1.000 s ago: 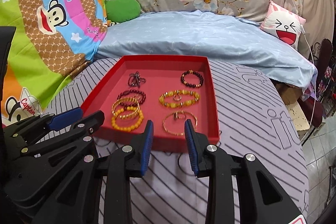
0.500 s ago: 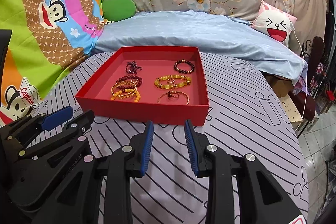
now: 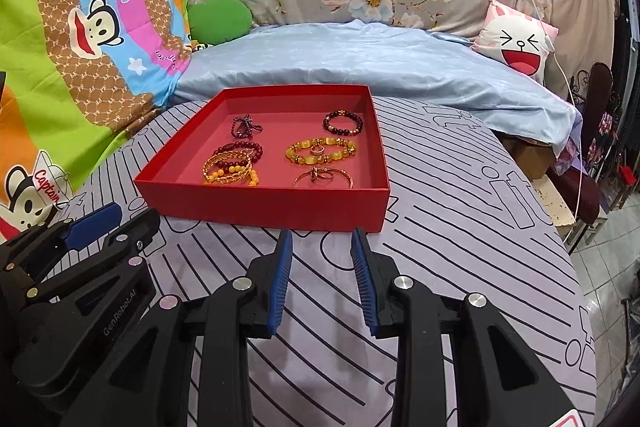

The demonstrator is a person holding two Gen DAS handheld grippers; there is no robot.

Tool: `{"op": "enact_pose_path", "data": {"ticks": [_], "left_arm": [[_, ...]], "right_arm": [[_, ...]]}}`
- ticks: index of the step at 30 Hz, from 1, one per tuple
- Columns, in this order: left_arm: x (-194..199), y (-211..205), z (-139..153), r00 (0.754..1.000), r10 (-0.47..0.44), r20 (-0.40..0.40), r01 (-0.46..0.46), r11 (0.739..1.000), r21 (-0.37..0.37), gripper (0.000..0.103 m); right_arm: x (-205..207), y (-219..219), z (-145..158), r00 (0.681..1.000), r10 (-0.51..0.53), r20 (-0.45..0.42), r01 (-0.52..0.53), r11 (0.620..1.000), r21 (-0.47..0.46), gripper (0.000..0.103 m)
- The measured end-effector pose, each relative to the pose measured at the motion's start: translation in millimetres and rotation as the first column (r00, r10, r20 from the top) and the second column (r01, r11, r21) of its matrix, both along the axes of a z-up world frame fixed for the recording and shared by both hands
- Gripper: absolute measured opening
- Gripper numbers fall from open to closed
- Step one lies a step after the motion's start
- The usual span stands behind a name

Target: Organize jewelry

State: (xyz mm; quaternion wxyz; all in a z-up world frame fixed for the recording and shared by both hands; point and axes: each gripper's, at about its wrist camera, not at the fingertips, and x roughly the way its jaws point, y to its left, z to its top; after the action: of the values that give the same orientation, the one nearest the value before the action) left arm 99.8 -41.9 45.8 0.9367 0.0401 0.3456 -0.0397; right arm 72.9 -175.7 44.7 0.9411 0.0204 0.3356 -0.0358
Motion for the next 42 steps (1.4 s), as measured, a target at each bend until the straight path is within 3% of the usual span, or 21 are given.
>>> {"op": "enact_pose_path", "data": {"ticks": [4, 6, 8, 19, 24, 30, 31, 35, 42], "left_arm": [[6.1, 0.1, -2.2, 1.0, 0.0, -0.001, 0.0, 1.0, 0.002, 0.036], [9.5, 0.0, -3.9, 1.0, -0.001, 0.003, 0.001, 1.0, 0.006, 0.039], [11.8, -0.2, -5.4, 1.0, 0.001, 0.009, -0.001, 1.0, 0.008, 0.043], [22.8, 1.6, -20.0, 1.0, 0.017, 0.017, -0.017, 1.0, 0.0, 0.047], [21.0, 4.1, -19.5, 0.998, 0.053, 0.031, -0.053, 0.999, 0.008, 0.052], [20.1, 11.0, -25.5, 0.997, 0.08, 0.008, -0.08, 0.997, -0.02, 0.055], [19.9, 12.3, -27.2, 0.996, 0.093, 0.005, -0.093, 0.996, -0.016, 0.061], [20.5, 14.8, -27.3, 0.995, 0.098, 0.003, -0.098, 0.995, -0.024, 0.064], [19.7, 11.6, -26.4, 0.995, 0.097, 0.014, -0.097, 0.995, 0.009, 0.069]], "right_arm": [[4.7, 1.2, -2.9, 1.0, 0.007, -0.002, -0.007, 1.0, -0.003, 0.031], [6.9, 2.6, -4.1, 1.0, 0.008, 0.002, -0.008, 1.0, -0.005, 0.039], [9.9, 3.3, -6.1, 1.0, 0.01, 0.009, -0.01, 1.0, -0.004, 0.04], [19.4, 5.6, -23.1, 1.0, 0.001, -0.002, -0.001, 1.0, -0.018, 0.042], [19.3, 4.9, -22.6, 1.0, -0.025, 0.002, 0.025, 0.999, -0.028, 0.057], [17.7, 3.4, -22.1, 0.999, -0.041, 0.006, 0.041, 0.999, -0.033, 0.067], [17.5, 2.5, -22.0, 0.999, -0.043, 0.006, 0.043, 0.999, -0.03, 0.068], [15.7, -3.5, -21.6, 0.998, -0.069, 0.008, 0.069, 0.997, -0.019, 0.08], [15.2, -6.8, -21.9, 0.997, -0.077, -0.002, 0.077, 0.996, -0.038, 0.084]]}}
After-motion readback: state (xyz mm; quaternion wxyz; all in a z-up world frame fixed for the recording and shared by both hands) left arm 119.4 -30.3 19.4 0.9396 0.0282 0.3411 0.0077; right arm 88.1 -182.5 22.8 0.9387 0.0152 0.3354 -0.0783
